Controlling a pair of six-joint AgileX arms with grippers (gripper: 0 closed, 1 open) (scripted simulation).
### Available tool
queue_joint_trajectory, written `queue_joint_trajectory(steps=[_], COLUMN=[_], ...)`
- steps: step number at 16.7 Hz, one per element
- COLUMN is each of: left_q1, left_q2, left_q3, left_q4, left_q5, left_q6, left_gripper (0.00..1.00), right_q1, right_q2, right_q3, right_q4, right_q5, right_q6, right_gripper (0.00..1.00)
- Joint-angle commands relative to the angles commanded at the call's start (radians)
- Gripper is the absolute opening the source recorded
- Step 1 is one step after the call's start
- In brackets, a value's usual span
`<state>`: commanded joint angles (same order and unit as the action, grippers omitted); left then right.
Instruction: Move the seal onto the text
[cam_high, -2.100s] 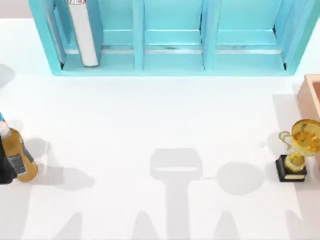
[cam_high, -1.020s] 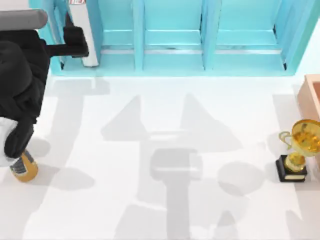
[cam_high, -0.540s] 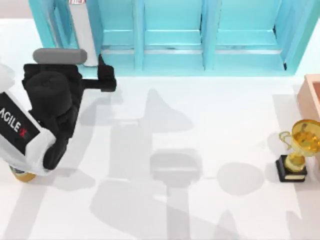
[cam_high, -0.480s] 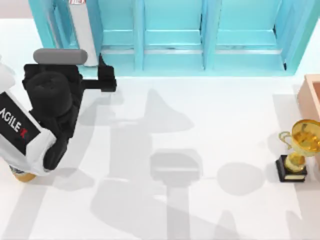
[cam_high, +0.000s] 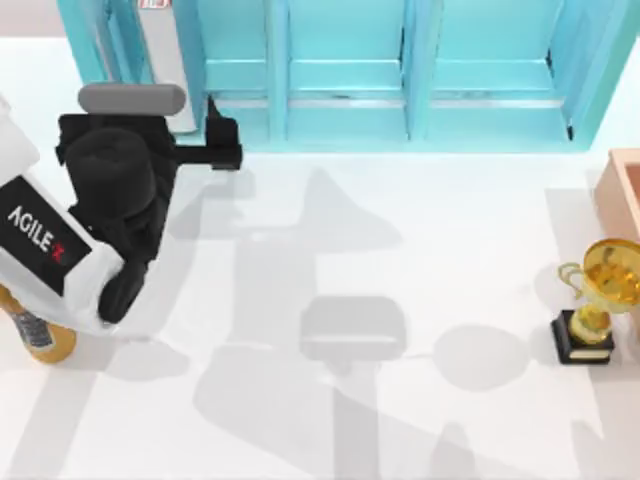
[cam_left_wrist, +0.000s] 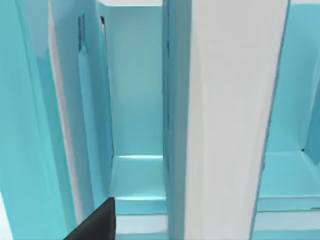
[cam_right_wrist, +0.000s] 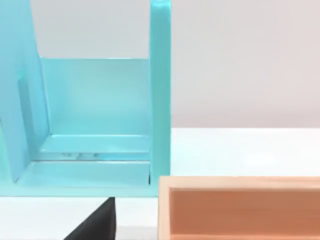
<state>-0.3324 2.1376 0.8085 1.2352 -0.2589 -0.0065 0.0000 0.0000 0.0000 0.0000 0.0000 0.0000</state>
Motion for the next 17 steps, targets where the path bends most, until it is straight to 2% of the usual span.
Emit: queue_joint_trajectory(steps=[4,9,15,17], left_q1=[0.007,0.056,0.068,0.068], left_q2=[0.081,0.197,0.217,0.217], left_q3=[0.172,0.361,0.394,0.394], left_q4=[-0.09,-0.167,-0.179,-0.179], left_q5=[0.006,0.055,0.068,0.068], left_q6=[0.0,0.002,0.004,0.004], left_gripper=[1.0,1.0,1.0,0.85], right_q1=[0.0,0.0,0.0,0.0], right_q2=[0.0,0.0,0.0,0.0], right_q3=[0.0,0.0,0.0,0.0], right_q4=[0.0,0.0,0.0,0.0], right_q5=[0.0,0.0,0.0,0.0], right_q6=[0.0,0.0,0.0,0.0], right_gripper=[1.0,1.0,1.0,1.0])
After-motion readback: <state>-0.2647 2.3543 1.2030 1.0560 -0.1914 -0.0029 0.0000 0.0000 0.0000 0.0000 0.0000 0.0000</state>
